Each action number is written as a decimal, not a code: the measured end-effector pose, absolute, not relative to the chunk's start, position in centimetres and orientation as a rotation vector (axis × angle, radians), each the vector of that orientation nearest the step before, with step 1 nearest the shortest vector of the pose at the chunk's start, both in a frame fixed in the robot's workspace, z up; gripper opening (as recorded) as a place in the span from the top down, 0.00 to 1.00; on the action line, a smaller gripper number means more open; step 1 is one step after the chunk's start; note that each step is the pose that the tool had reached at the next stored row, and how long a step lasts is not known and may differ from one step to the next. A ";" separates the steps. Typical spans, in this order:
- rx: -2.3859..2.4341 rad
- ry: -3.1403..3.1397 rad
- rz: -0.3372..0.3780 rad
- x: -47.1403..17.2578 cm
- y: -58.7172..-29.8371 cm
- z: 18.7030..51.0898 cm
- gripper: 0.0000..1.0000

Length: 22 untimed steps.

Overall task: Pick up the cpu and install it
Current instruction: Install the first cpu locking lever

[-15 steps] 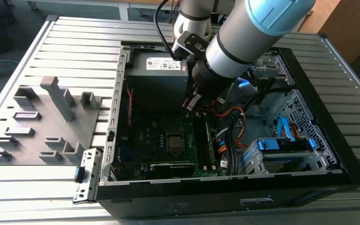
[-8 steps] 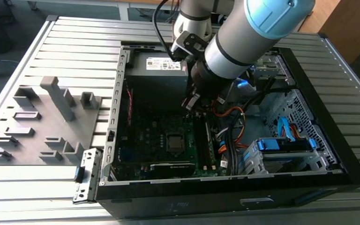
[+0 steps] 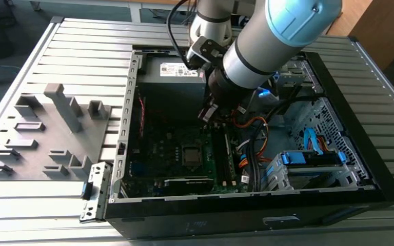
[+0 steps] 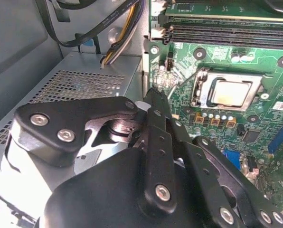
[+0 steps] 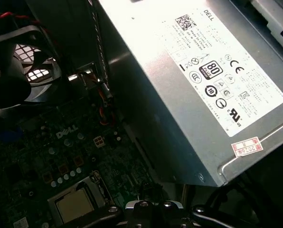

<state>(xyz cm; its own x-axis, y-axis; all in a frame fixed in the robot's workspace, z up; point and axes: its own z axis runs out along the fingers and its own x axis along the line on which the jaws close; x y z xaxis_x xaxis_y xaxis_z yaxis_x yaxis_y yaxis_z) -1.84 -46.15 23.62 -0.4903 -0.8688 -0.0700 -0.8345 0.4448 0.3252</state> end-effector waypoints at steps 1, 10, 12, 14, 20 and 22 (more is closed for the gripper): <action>1.526 -2.577 -0.485 -1.8 -46.2 23.6 0.89; 1.501 -2.561 -0.383 -1.8 -46.9 23.6 0.89; 1.493 -2.556 -0.355 -1.8 -47.1 23.6 0.89; 1.485 -2.550 -0.328 -1.8 -47.3 23.6 0.89; 1.465 -2.535 -0.264 -1.8 -47.8 23.5 0.89; 1.462 -2.533 -0.257 -1.8 -48.1 23.3 0.89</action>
